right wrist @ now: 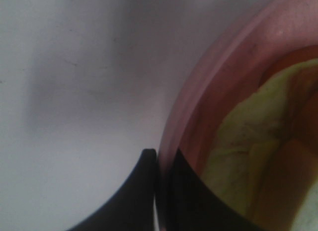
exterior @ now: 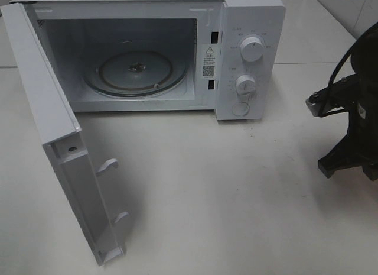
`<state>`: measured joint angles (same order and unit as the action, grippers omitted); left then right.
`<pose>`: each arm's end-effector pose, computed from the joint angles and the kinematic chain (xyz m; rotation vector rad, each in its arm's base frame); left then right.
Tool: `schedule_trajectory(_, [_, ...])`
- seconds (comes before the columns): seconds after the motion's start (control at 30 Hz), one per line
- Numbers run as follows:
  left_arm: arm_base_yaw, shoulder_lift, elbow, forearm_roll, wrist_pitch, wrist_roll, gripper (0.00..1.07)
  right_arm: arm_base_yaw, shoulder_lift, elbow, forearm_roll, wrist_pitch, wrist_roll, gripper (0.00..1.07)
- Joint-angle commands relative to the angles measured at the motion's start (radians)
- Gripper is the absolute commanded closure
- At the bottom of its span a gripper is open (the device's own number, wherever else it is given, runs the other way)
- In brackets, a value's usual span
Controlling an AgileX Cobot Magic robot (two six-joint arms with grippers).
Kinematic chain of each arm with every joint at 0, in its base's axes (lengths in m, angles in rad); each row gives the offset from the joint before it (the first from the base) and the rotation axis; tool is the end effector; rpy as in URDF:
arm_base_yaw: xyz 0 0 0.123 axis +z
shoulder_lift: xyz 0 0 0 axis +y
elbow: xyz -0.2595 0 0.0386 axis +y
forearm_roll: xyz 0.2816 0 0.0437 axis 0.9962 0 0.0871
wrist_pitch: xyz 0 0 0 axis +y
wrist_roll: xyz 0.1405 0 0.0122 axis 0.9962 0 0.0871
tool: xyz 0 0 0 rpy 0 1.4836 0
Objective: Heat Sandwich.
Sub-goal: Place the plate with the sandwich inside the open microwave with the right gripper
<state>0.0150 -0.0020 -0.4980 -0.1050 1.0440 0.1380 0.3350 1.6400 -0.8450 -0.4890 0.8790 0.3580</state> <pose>0.0929 -0.0114 0.2727 0.1281 2.0192 -0.0285 0.2914 0.0474 0.0775 -0.4393 2.9499 -0.5366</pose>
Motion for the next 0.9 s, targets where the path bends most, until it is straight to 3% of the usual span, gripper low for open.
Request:
schedule_trajectory(0.03, [0.003,0.0,0.001,-0.004,-0.013,-0.007,0.05,0.022,-0.035,0.009,-0.007,0.028,-0.013,1.07])
schedule_trajectory(0.9, [0.003,0.0,0.001,-0.004,-0.013,-0.007,0.05,0.36,-0.279,0.124,0.008,0.161,-0.112,1.07])
